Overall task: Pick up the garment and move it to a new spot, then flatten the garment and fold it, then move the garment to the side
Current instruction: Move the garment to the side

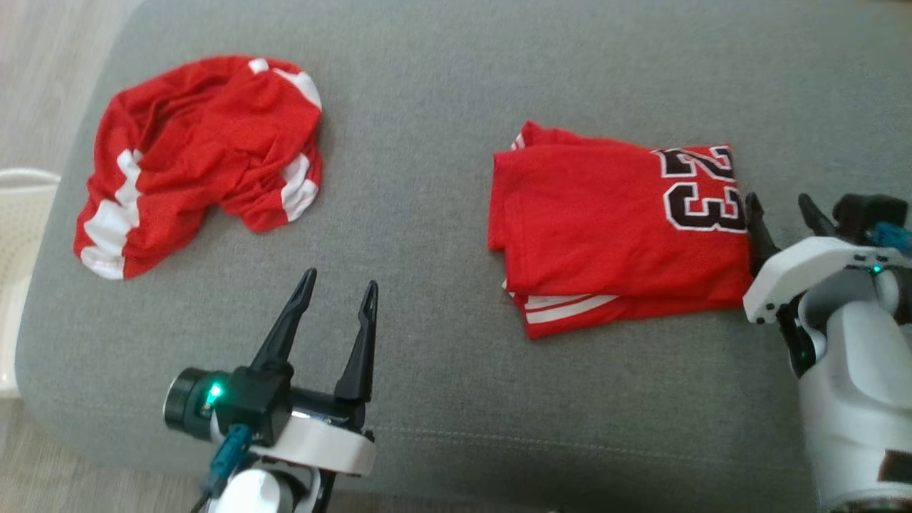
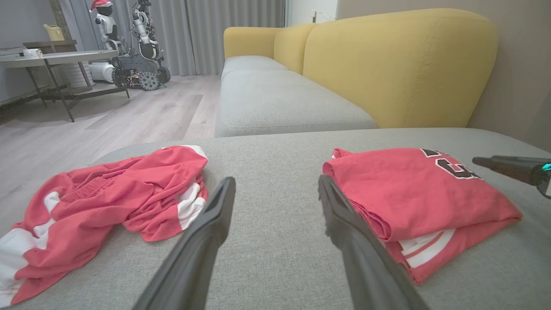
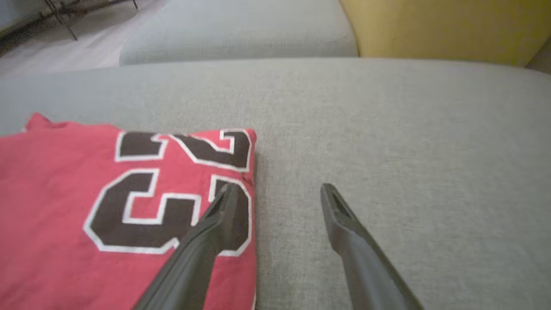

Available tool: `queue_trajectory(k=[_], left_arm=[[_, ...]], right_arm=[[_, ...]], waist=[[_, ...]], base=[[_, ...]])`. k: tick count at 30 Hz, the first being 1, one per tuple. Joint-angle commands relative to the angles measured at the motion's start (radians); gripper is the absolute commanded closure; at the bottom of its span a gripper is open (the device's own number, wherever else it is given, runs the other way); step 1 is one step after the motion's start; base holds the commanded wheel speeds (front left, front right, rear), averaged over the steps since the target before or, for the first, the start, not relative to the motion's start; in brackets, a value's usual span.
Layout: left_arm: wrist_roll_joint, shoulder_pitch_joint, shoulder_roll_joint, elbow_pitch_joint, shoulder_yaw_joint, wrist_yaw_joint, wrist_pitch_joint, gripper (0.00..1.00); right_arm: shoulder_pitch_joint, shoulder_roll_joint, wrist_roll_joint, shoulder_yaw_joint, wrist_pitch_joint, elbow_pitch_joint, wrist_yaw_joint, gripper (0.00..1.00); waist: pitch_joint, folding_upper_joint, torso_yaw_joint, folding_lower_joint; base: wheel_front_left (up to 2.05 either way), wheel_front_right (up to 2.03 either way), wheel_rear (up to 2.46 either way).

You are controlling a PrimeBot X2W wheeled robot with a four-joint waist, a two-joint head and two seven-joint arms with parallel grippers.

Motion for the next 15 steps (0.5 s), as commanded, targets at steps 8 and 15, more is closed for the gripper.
queue_trajectory(k=[8, 15], left_arm=[[-0.013, -0.062, -0.004, -0.025, 0.022, 0.008, -0.012, 0.00], [-0.017, -0.077, -0.004, -0.034, 0.025, 0.013, -0.012, 0.00]], right_arm=[[-0.066, 0.014, 0.045, 0.087, 0.082, 0.099, 0.003, 0.05], [-0.098, 0.010, 0.141, 0.182, 0.121, 0.144, 0.003, 1.00]], waist=[[0.042, 0.0000, 0.012, -0.0001], [0.066, 0.0000, 0.001, -0.0001]], base=[[0.00, 0.00, 0.00], [0.00, 0.00, 0.00]])
